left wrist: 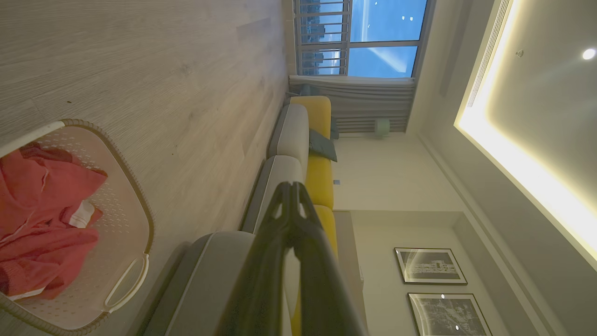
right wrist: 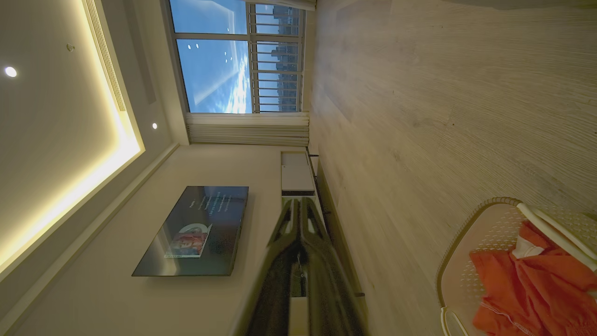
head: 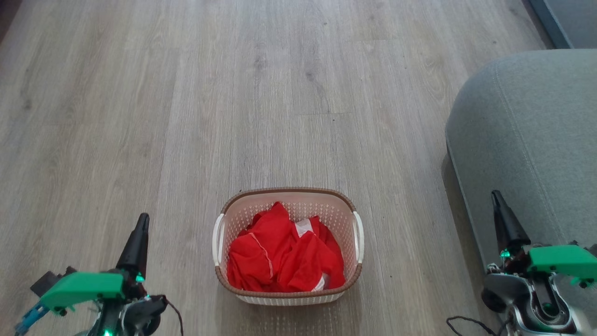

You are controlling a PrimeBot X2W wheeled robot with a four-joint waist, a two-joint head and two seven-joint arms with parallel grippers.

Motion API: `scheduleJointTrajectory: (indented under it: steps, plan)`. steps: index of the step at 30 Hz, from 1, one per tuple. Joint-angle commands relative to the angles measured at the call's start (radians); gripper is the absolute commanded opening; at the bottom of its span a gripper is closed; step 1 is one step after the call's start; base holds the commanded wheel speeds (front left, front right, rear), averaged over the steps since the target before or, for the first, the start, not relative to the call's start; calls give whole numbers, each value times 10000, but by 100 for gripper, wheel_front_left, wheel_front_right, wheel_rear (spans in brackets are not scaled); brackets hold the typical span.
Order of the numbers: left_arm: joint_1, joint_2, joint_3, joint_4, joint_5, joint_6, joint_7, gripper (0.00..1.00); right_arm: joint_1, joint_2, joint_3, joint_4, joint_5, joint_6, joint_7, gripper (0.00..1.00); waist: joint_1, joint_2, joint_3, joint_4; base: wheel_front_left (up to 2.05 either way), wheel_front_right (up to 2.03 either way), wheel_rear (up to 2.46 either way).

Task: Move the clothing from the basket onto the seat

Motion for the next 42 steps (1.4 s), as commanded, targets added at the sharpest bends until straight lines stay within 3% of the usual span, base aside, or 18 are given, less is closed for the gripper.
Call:
scheduleJointTrajectory:
  steps: [1, 42]
  plan:
    - [-498, 129, 341, -344, -68, -96, 72, 0, -204, -35, 180, -395, 62, 2, 41, 0, 0, 0, 0, 0, 0, 0, 0]
    - [-498, 129, 341, -344, -68, -96, 72, 0, -204, -35, 180, -395, 62, 2, 41, 0, 0, 0, 0, 0, 0, 0, 0]
